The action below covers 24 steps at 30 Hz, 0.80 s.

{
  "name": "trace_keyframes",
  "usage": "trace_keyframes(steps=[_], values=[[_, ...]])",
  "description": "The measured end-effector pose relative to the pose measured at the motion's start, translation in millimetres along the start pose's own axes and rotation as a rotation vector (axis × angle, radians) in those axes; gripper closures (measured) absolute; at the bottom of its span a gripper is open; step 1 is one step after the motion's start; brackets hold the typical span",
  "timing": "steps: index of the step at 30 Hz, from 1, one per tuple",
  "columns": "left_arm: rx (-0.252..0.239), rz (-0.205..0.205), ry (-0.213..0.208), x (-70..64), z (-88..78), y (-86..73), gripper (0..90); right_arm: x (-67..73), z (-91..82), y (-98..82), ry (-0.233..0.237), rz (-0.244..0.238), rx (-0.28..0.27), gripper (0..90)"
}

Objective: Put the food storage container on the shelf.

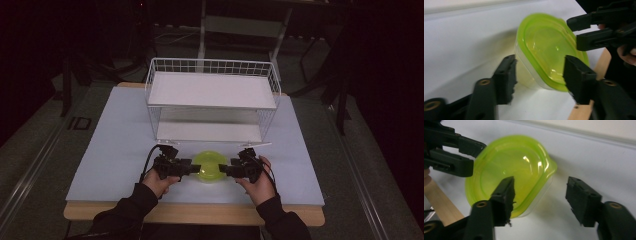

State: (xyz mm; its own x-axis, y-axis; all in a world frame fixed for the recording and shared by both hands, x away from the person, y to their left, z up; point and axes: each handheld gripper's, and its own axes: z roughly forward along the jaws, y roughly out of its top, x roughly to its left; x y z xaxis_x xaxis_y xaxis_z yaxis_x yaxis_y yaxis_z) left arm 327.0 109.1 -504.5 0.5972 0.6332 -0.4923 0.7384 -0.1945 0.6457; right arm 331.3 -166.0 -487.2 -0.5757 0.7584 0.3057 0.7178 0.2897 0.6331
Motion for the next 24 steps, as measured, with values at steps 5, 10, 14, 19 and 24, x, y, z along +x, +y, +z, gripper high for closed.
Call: trace_keyframes(steps=[5,10,14,19,24], values=[[0.036,-0.006,-0.029,-0.3,1.4,-1.1,57.7,0.7,0.3,-2.3,0.015,0.020,0.015,55.4],[0.033,-0.018,-0.027,-4.2,-1.2,-1.7,67.0,3.5,-2.4,-2.5,0.021,0.024,0.017,67.2],[0.046,-0.019,-0.012,-8.5,-3.3,-2.0,71.2,4.5,-5.5,-3.0,0.031,0.036,0.000,72.0],[0.061,-0.071,-0.011,-11.4,-8.1,-4.5,75.7,9.8,-8.7,-4.3,0.024,0.024,-0.024,75.3],[0.059,-0.061,0.011,-15.5,-12.4,-4.4,81.8,14.5,-13.0,-2.6,0.008,0.004,-0.031,79.2]])
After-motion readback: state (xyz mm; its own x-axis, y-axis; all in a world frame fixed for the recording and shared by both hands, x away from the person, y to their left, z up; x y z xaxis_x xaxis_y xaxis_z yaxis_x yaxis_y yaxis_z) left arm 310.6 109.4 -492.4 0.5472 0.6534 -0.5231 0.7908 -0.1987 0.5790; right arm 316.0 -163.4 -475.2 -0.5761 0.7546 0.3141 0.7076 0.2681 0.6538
